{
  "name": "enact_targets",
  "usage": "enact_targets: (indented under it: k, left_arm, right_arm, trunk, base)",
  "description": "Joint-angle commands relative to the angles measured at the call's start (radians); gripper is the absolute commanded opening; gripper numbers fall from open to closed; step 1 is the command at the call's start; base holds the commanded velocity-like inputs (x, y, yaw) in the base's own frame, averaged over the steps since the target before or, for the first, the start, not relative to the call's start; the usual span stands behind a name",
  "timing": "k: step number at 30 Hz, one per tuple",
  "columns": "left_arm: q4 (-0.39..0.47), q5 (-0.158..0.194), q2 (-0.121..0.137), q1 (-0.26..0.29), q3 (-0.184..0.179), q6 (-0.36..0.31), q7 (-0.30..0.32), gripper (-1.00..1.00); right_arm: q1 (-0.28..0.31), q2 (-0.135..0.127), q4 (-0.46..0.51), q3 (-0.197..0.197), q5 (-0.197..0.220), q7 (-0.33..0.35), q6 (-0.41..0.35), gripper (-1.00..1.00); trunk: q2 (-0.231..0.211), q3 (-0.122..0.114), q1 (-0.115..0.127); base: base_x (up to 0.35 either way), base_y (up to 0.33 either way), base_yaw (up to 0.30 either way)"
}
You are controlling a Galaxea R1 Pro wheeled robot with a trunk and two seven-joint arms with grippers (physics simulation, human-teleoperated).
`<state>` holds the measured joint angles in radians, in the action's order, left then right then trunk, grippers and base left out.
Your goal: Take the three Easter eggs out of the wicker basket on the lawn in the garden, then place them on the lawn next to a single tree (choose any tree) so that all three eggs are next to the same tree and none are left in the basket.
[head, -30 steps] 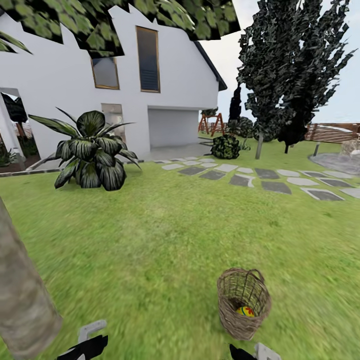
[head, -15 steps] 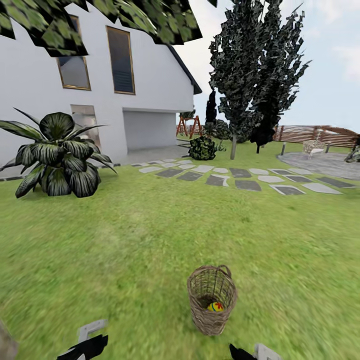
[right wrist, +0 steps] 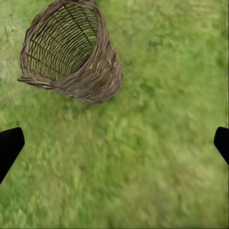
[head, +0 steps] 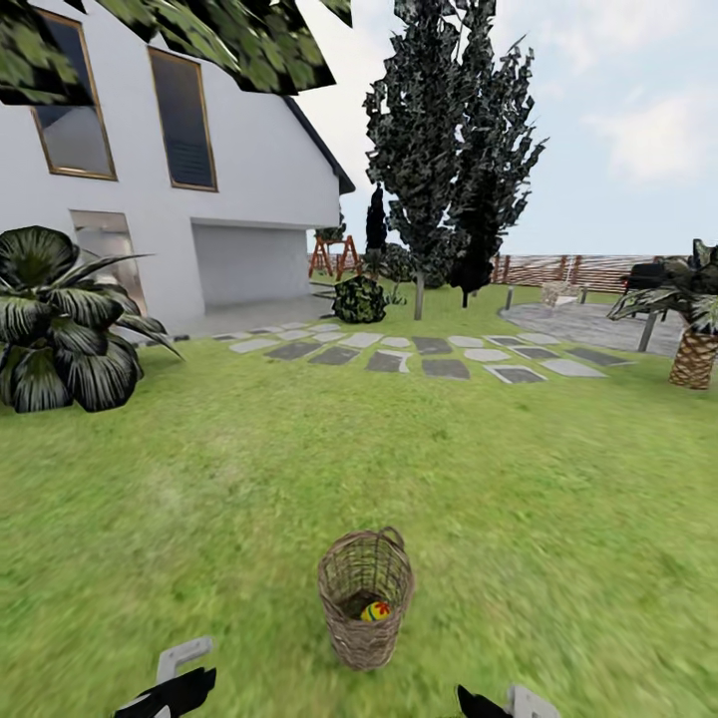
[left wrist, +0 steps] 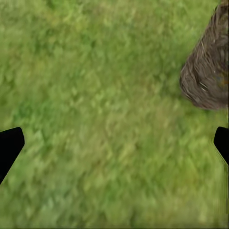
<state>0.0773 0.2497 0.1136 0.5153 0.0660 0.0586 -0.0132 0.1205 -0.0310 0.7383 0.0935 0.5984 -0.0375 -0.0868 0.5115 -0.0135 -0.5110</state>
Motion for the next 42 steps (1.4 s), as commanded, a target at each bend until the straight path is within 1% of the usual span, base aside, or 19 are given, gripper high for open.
enact_targets:
  k: [1, 12, 22, 26, 30, 42]
  left_arm:
    - [-0.001, 0.0, 0.0, 0.0, 0.006, 0.003, -0.001, 1.0]
    - [-0.001, 0.0, 0.0, 0.0, 0.006, 0.003, -0.001, 1.0]
    - [-0.001, 0.0, 0.001, 0.0, 0.006, 0.003, -0.001, 1.0]
    - [-0.001, 0.0, 0.001, 0.0, 0.006, 0.003, -0.001, 1.0]
    - [-0.001, -0.001, 0.001, 0.0, 0.006, 0.004, -0.001, 1.0]
    - [-0.001, -0.001, 0.001, 0.0, 0.006, 0.005, -0.001, 1.0]
  right_arm:
    - [0.0, -0.001, 0.001, 0.005, 0.008, -0.004, -0.002, 1.0]
    - [0.001, -0.001, 0.001, 0.005, 0.008, -0.004, -0.002, 1.0]
    - [0.001, -0.002, 0.001, 0.005, 0.007, -0.004, -0.001, 1.0]
    - [0.0, -0.002, 0.001, 0.006, 0.006, -0.004, 0.001, 1.0]
    - [0.001, -0.003, 0.0, 0.006, 0.008, -0.004, 0.024, 1.0]
    - [0.001, -0.003, 0.001, 0.002, 0.006, 0.001, 0.035, 1.0]
  trunk:
    - [0.0, -0.001, 0.0]
    - [0.0, -0.011, 0.0]
    - [0.0, -0.02, 0.0]
    - [0.0, -0.021, 0.0]
    - [0.0, -0.021, 0.0]
    - [0.0, -0.021, 0.0]
  base:
    - [0.0, -0.181, -0.256]
    - [0.0, -0.138, -0.256]
    - [0.056, -0.022, -0.249]
    - [0.279, -0.001, -0.074]
    - [0.206, 0.0, -0.012]
    - [0.016, 0.0, -0.001]
